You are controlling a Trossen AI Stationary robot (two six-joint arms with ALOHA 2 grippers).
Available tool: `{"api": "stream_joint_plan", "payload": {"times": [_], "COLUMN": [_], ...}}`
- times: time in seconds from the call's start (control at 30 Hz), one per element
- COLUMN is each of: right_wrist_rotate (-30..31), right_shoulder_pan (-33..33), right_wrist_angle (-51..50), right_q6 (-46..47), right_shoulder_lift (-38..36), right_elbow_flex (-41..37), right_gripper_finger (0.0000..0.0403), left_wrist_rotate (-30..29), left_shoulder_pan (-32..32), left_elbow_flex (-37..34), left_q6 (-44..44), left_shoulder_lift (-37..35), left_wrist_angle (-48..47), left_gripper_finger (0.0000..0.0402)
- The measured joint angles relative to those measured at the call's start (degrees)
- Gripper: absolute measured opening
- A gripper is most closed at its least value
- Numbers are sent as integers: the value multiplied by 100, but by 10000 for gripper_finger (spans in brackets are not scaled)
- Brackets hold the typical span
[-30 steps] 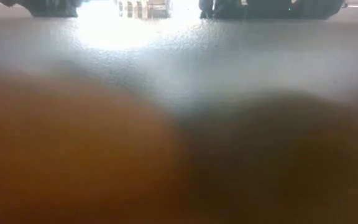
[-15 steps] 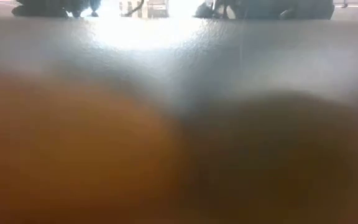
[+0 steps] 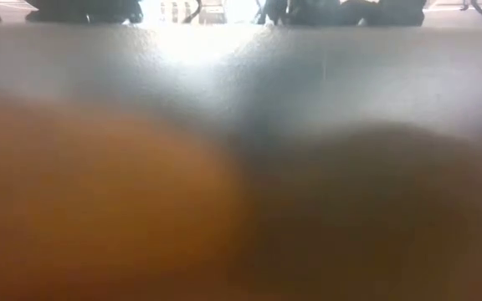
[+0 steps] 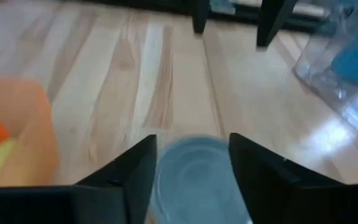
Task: Pick & Place Food Item
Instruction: Put the green and white tuna can into the green bin
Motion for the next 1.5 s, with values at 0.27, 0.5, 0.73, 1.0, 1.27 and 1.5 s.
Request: {"api": "stream_joint_plan", "payload": {"times": [0.27,0.5,0.73,1.0,1.27,1.5], "right_wrist_rotate": [-6,8,597,194,-13,-9], "right_shoulder_pan": [0,-24,-137,-162,-164,-164], "right_wrist_angle": [-633,-843,-1010,-1030,-1037,-1028], "right_q6": [53,64,192,175,316,319], "right_shoulder_lift": [-132,-127,-127,-129,-116,-116], "right_elbow_flex": [-26,-84,-120,-159,-261,-273], "right_gripper_finger": [111,62,33,29,28,28], "left_wrist_rotate": [-22,-111,-135,-149,-350,-365], "left_shoulder_pan": [0,0,0,-2,-13,-17], "left_elbow_flex": [-21,-365,-664,-761,-800,-839], "left_q6": [0,109,111,114,153,151], "left_shoulder_lift": [-9,-7,-4,-4,22,299], "left_wrist_angle": [57,635,1292,1433,1684,1935], "left_gripper_finger": [275,275,275,275,275,275]}}
